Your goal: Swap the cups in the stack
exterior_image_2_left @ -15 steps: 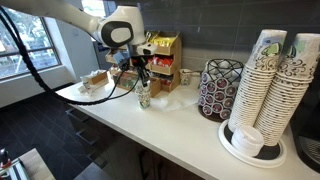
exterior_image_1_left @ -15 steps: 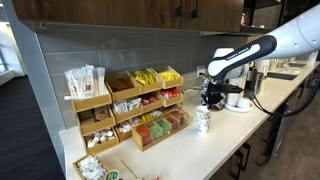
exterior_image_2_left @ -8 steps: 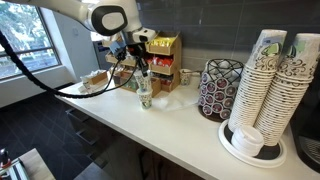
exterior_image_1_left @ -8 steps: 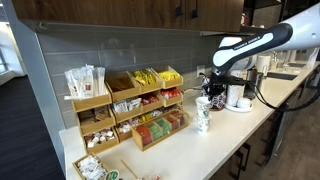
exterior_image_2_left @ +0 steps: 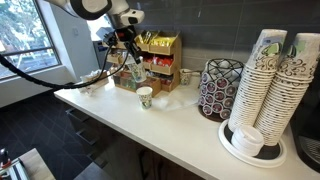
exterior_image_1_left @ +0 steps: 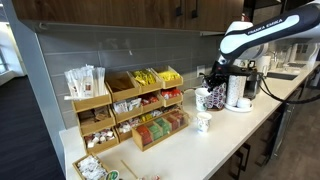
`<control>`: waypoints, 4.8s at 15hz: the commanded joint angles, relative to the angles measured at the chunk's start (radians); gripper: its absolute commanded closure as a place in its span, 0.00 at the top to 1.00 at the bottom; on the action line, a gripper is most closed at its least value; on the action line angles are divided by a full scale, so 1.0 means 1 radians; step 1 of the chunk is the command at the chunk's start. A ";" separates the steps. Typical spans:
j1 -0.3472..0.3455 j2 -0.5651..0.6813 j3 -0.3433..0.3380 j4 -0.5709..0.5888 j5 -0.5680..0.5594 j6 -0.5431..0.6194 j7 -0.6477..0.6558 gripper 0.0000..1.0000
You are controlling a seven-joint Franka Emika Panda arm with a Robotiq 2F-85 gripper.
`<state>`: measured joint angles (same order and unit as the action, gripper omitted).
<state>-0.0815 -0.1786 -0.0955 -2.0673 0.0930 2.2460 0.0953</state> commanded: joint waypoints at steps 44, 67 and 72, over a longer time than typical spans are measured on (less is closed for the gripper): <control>0.031 0.124 0.039 -0.052 -0.023 -0.032 -0.107 1.00; -0.011 0.272 -0.025 -0.116 -0.033 0.255 0.370 0.58; -0.010 0.260 -0.025 -0.122 -0.025 0.254 0.376 0.19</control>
<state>-0.0953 0.0908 -0.1148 -2.1762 0.0762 2.4854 0.4513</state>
